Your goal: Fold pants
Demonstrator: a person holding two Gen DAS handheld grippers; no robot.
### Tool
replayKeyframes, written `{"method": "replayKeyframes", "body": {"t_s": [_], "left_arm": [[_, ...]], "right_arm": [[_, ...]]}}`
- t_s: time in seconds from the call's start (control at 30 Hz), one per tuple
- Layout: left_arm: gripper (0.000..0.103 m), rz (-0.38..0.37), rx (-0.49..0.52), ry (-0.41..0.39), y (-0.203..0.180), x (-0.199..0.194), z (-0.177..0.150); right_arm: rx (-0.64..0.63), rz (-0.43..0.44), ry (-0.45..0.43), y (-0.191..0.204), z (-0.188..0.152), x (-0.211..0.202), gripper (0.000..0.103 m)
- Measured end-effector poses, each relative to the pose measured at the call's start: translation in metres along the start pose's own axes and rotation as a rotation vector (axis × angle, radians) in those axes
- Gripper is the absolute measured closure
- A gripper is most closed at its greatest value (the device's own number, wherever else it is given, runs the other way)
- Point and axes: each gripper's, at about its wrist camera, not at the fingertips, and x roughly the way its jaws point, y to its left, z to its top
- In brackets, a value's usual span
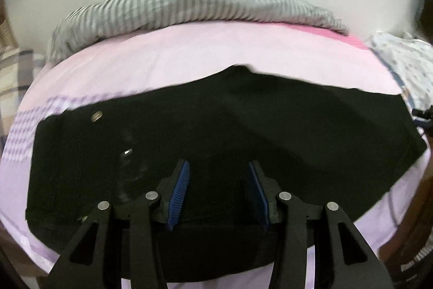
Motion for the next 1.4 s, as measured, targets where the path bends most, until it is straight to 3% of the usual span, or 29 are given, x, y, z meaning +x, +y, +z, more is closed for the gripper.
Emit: {"method": "replayKeyframes", "body": {"t_s": [0.2, 0.4, 0.57, 0.87, 0.97, 1.03, 1.07, 1.27, 1.4], "left_arm": [[0.055, -0.118, 0.074, -0.003, -0.054, 0.003, 0.011], [0.055, -0.193, 0.147, 0.024, -0.106, 0.012, 0.014], [0.055, -0.190, 0.229, 0.053, -0.134, 0.019, 0.008], [0.055, -0.167, 0.216, 0.091, -0.137, 0.031, 0.006], [0.055, -0.159, 0.224, 0.105, -0.139, 0.036, 0.003], [0.055, -0.150, 0.232, 0.113, -0.141, 0.039, 0.002], [0.055, -0.146, 0.234, 0.118, -0.141, 0.041, 0.001], [0.055, -0.137, 0.230, 0.141, -0.141, 0.053, -0.003], [0.054, -0.136, 0.229, 0.125, -0.141, 0.053, -0.002]], "right_arm": [[0.115, 0.010, -0.015, -0.051, -0.036, -0.037, 0.059], [0.229, 0.052, -0.013, -0.086, -0.051, -0.038, 0.059], [0.283, 0.096, -0.030, -0.102, -0.049, -0.034, 0.059], [0.293, 0.154, -0.103, -0.111, -0.030, -0.020, 0.062], [0.300, 0.174, -0.117, -0.114, -0.024, -0.013, 0.069], [0.317, 0.180, -0.102, -0.116, -0.022, -0.007, 0.087], [0.327, 0.192, -0.094, -0.117, -0.022, -0.004, 0.089], [0.349, 0.271, -0.092, -0.109, -0.020, -0.011, 0.093], [0.301, 0.335, -0.082, -0.076, -0.010, -0.020, 0.093]]}}
